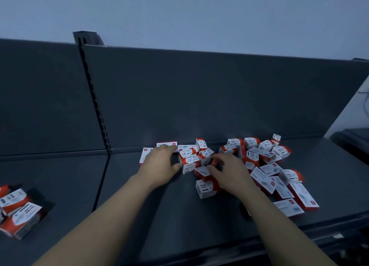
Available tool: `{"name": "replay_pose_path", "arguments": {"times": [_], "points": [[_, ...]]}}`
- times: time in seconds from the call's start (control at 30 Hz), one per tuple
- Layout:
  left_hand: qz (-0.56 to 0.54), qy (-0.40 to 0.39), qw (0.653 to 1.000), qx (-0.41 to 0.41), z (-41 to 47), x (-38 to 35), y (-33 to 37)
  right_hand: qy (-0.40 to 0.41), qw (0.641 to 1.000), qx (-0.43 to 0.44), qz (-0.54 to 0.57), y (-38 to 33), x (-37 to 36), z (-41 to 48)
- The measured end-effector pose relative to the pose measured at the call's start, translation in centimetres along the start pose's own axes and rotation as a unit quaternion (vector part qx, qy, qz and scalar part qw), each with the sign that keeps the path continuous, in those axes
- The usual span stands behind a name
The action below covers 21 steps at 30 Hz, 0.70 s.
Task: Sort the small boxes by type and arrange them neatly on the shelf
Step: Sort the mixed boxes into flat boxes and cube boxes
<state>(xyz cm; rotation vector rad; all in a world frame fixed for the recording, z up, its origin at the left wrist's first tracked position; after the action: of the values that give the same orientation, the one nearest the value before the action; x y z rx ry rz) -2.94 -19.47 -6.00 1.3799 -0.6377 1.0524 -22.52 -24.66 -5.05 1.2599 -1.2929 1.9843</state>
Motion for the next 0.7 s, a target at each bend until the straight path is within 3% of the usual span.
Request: {"name": "replay_pose_path", "arguments": {"times": [0.13,0.33,0.5,0.7], "points": [[0.068,-0.033,0.997,0.013,0.9,-0.9,-0.1,-0.051,0.998,-0.035,-0.019,0.3,-0.7,-0.2],[0.118,-0.047,0.991,0.030,0.4,-1.2,-2.2,-0.030,0.998,-0.046,-0.024,-0.1,-1.2,-0.2],[0.036,0.008,0.998,0.049,-0.8,0.5,-2.5,0.026,0.996,-0.034,0.076,0.1,-0.3,-0.5],[-0.055,0.091,0.991,0.080,-4.8,3.2,-3.5,0.056,0.986,0.065,0.144,-3.4,-0.8,-0.6]]}}
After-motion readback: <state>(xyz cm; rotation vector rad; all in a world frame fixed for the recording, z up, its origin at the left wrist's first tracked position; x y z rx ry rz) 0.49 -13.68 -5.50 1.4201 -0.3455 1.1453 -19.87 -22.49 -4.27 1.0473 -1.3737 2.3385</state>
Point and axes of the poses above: each hand's wrist, its own z-axis towards the middle knuckle, its own x-axis out of the back of the hand, y = z × x, the point moved 3 cm from there along z, towards the middle knuckle, and after that the axes turned 2 degrees about x, right-handed, at the moved point
